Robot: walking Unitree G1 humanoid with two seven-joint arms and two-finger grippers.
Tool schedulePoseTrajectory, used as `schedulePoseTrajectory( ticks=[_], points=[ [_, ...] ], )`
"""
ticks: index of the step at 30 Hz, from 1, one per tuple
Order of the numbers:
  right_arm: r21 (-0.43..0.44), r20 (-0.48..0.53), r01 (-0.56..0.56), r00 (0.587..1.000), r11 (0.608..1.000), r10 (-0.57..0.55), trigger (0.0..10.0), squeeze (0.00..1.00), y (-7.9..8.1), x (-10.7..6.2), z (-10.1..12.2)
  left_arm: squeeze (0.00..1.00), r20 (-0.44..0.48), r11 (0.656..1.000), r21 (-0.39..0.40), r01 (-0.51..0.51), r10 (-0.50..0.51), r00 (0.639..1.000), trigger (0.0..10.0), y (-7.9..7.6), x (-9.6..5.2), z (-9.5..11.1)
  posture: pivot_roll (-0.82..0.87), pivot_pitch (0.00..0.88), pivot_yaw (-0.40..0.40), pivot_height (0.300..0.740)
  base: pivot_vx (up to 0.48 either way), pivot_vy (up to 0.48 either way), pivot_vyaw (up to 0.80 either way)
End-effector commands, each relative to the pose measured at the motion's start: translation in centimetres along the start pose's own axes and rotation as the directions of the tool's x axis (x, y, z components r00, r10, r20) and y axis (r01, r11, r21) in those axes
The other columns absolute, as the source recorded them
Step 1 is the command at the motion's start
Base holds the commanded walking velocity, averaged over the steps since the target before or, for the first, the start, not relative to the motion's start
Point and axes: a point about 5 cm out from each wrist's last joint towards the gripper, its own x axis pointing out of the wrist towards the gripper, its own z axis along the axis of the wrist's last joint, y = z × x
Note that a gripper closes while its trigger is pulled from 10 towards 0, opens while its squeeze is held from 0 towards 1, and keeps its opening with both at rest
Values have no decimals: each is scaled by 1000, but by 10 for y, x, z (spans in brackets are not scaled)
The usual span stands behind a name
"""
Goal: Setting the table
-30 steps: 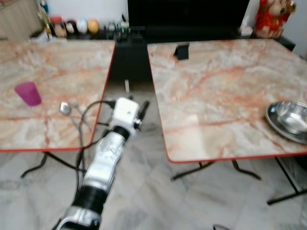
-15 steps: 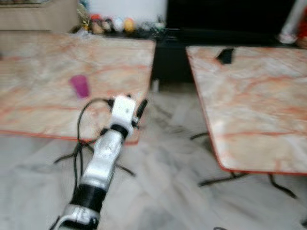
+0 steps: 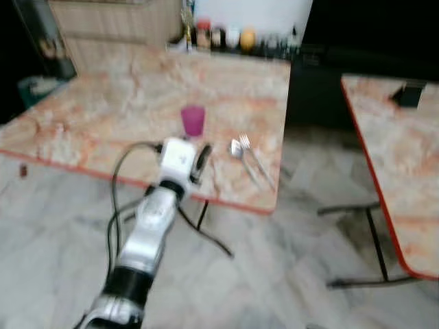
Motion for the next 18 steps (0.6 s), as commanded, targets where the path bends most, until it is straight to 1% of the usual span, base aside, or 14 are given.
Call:
schedulePoseTrajectory(
  ticks=[1, 3, 7, 14, 15, 18],
  points=[
    [14, 2, -8, 1000, 1000, 8, 10000, 0, 5, 0, 0, 0, -2, 999, 31, -21, 21, 1000, 10000, 9, -3, 0, 101, 0, -77, 728, 0, 274, 0],
    [15, 2, -8, 1000, 1000, 8, 10000, 0, 5, 0, 0, 0, -9, 999, 32, -28, 28, 1000, 10000, 11, -4, -2, 101, 0, -77, 728, 0, 137, 0],
    [14, 0, -8, 1000, 1000, 8, 10000, 0, 5, 0, -1, 0, -56, 997, 13, -81, 82, 995, 10000, 20, -11, -15, 104, 0, -74, 728, 0, 0, 0],
    [13, -2, -10, 1000, 1000, 10, 10000, 0, 6, 0, -2, 0, -69, 995, 26, -97, 99, 993, 10000, 28, -16, -19, 106, 0, -68, 728, 0, 0, 0],
    [12, -3, -11, 1000, 1000, 11, 10000, 0, 6, 0, -2, 0, -69, 993, 29, -110, 112, 991, 10000, 31, -18, -20, 106, 0, -65, 728, 0, 0, 0],
    [13, -5, -12, 1000, 1000, 12, 10000, 0, 7, 0, -3, 0, -65, 973, 64, -223, 227, 972, 10000, 51, -28, -23, 107, 0, -60, 728, 0, 0, 0]
  ],
)
